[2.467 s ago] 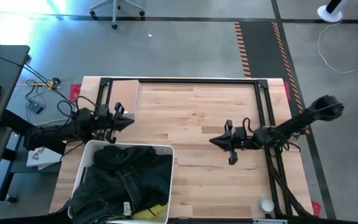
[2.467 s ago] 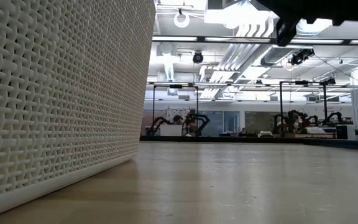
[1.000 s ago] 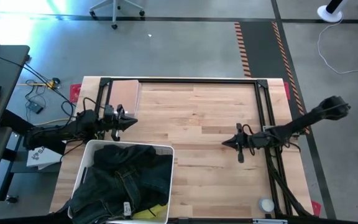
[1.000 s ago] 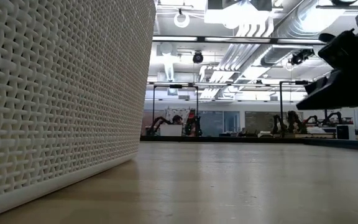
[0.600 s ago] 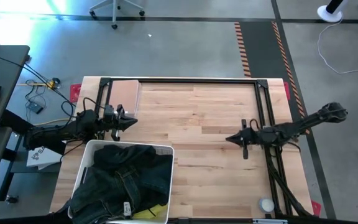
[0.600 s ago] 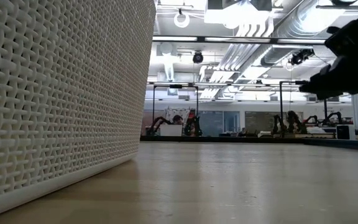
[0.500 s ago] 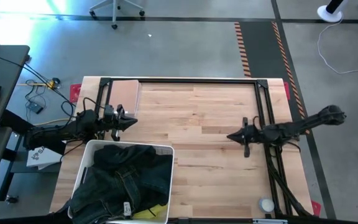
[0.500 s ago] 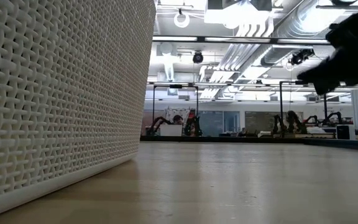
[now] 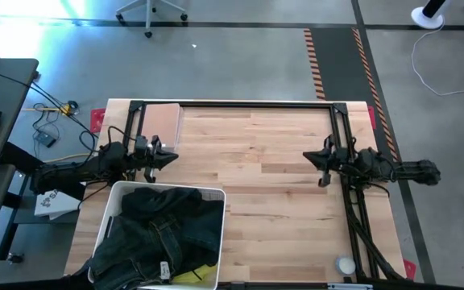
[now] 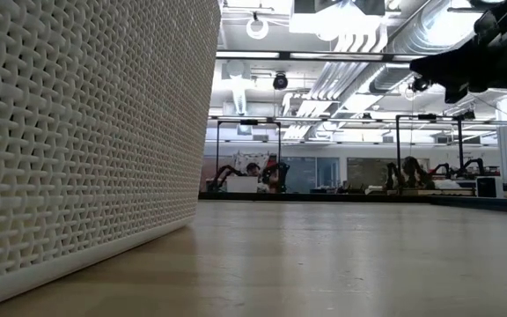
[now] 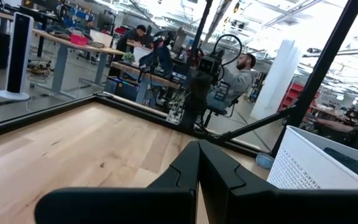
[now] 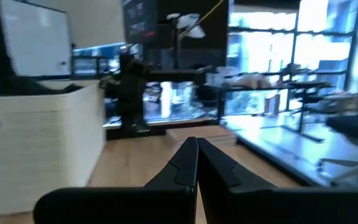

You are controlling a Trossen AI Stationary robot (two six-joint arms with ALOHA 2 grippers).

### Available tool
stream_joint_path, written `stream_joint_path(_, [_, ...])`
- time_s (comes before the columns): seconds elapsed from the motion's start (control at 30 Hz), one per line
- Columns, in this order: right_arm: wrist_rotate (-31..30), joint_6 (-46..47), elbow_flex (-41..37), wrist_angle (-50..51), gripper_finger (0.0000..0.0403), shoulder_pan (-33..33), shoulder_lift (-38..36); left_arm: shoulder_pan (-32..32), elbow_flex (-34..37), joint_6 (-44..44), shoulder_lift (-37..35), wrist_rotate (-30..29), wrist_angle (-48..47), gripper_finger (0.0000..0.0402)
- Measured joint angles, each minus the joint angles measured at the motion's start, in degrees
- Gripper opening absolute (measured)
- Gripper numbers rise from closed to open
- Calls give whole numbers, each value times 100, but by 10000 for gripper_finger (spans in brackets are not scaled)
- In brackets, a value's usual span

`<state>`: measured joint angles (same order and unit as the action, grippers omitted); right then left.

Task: Sort clothes
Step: Return to Home Position

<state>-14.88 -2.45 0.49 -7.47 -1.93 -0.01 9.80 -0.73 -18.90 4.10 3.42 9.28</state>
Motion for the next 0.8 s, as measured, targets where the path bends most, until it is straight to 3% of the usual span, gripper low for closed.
stream_joint_path(0.2, [1007,7,0,364,0,551,0,0,0,0,22,-2,-51,3])
stream_joint_path(0.8, [1043,-102,0,587,0,645,39,0,0,2,22,-1,-49,3])
